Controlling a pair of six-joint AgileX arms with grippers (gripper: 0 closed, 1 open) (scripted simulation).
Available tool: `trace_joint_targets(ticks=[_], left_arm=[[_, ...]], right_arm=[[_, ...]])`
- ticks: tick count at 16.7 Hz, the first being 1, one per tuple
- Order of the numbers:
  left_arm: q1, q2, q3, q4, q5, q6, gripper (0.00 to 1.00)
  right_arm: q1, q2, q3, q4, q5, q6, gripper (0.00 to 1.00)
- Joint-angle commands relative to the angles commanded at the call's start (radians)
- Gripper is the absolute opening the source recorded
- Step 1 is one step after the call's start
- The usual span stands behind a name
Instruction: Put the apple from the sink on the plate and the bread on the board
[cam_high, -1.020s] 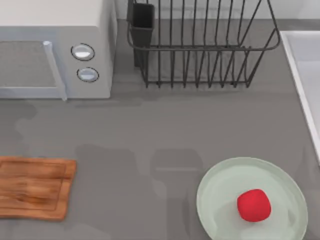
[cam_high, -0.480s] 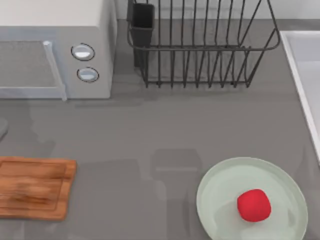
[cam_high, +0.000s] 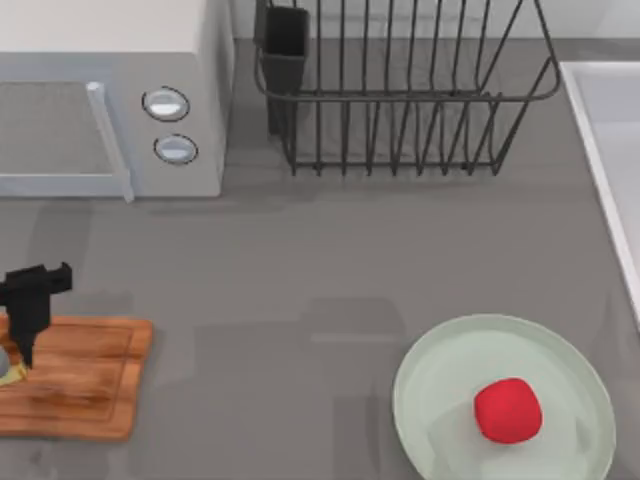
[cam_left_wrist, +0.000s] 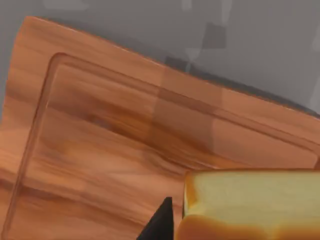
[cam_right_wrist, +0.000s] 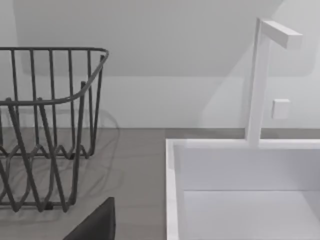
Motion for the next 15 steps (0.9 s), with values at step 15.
trace_joint_targets(ticks=[15], left_arm=[[-0.053, -0.008, -0.015, 0.117, -0.035, 0.226, 0.00]], right_arm=[[0.000, 0.000, 0.000, 0.000, 0.000, 0.000, 1.00]])
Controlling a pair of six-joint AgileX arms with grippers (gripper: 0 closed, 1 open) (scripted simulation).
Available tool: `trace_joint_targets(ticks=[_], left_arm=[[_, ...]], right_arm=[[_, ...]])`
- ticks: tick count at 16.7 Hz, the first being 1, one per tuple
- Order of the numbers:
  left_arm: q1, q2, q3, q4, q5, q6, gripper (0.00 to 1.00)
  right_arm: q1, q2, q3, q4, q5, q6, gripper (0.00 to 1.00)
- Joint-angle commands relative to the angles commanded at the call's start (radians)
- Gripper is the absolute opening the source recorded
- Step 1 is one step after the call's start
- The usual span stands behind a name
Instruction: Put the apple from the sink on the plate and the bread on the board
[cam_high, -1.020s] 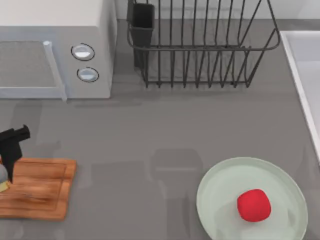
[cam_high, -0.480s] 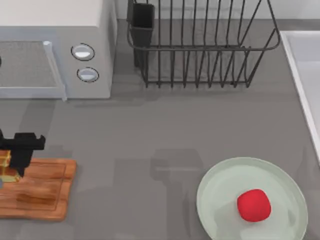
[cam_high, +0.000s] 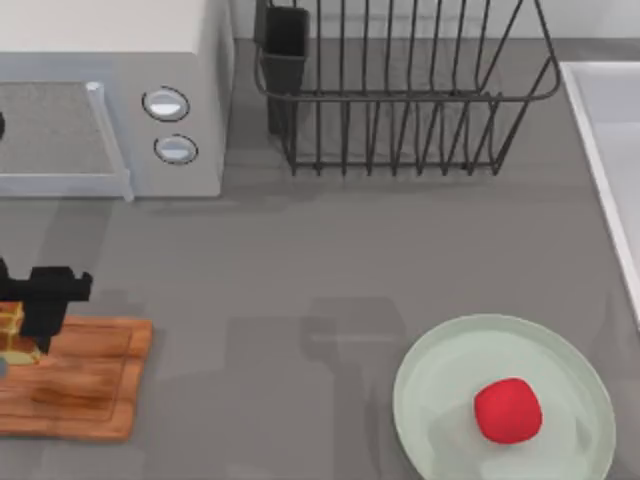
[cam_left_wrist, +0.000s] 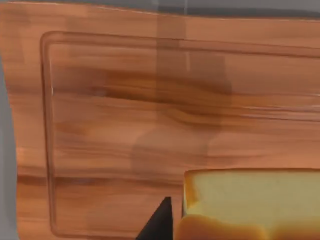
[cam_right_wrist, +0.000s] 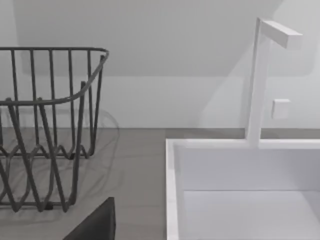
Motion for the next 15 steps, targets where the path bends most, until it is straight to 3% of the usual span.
trace_joint_targets(ticks=[15], left_arm=[[-0.004, 0.063, -0.096, 0.165, -0.002, 0.001, 0.00]], right_arm=[[0.000, 0.000, 0.000, 0.000, 0.000, 0.000, 1.00]])
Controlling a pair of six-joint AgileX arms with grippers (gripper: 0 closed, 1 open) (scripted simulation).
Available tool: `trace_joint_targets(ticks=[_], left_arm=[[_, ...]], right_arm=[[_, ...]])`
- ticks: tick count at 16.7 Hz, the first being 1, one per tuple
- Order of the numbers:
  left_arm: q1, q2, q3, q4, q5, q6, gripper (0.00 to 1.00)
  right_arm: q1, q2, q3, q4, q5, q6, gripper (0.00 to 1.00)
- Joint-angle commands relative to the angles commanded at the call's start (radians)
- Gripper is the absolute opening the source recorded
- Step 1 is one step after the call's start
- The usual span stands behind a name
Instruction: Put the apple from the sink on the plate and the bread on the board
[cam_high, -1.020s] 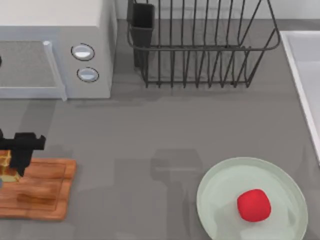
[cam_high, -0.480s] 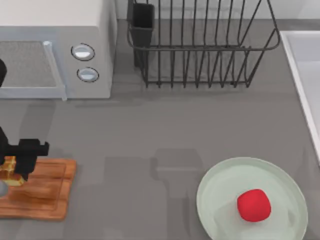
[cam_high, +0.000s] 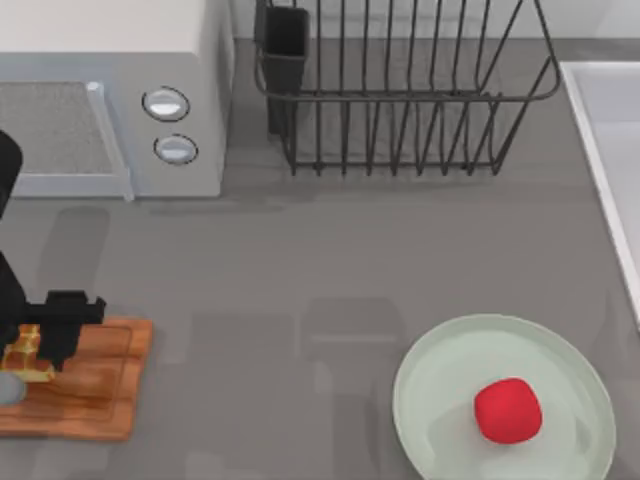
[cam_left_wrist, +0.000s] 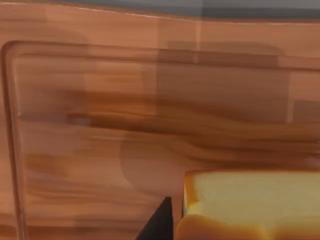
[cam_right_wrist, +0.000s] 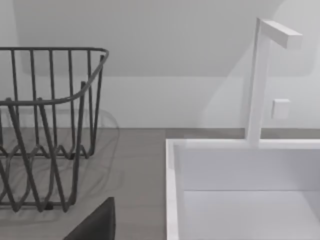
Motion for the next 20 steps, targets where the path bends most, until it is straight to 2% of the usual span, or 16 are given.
trace_joint_targets(ticks=[5, 18, 20], left_arm=[[0.000, 0.005, -0.007, 0.009, 0.000, 0.001, 0.00], [0.000, 0.005, -0.007, 0.009, 0.000, 0.001, 0.98], [0.000, 0.005, -0.007, 0.009, 0.000, 0.001, 1.00]], right_arm=[[0.000, 0.000, 0.000, 0.000, 0.000, 0.000, 1.00], [0.000, 0.000, 0.000, 0.000, 0.000, 0.000, 1.00], [0.000, 0.000, 0.000, 0.000, 0.000, 0.000, 1.00]])
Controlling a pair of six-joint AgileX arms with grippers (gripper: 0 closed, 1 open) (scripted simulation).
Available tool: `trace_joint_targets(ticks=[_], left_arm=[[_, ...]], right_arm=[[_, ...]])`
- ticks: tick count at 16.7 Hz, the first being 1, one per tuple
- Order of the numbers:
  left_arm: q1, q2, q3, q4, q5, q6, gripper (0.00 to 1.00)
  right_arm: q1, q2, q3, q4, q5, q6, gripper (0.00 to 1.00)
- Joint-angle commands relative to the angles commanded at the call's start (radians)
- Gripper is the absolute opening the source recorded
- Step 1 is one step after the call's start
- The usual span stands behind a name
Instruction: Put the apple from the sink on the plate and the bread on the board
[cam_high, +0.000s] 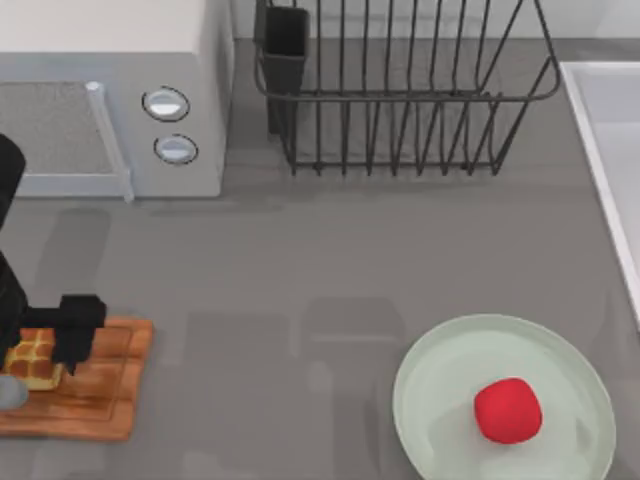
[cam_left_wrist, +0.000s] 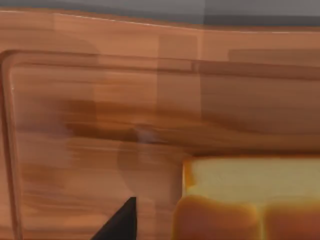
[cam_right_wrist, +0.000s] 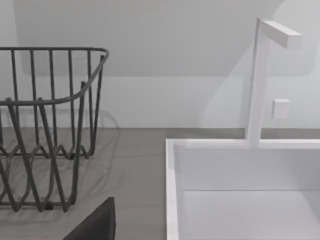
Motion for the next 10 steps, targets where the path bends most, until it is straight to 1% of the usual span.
trace_joint_targets(ticks=[10], left_arm=[[0.005, -0.013, 0.000, 0.006, 0.000, -0.016, 1.00]], right_arm=[[0.000, 0.000, 0.000, 0.000, 0.000, 0.000, 1.00]])
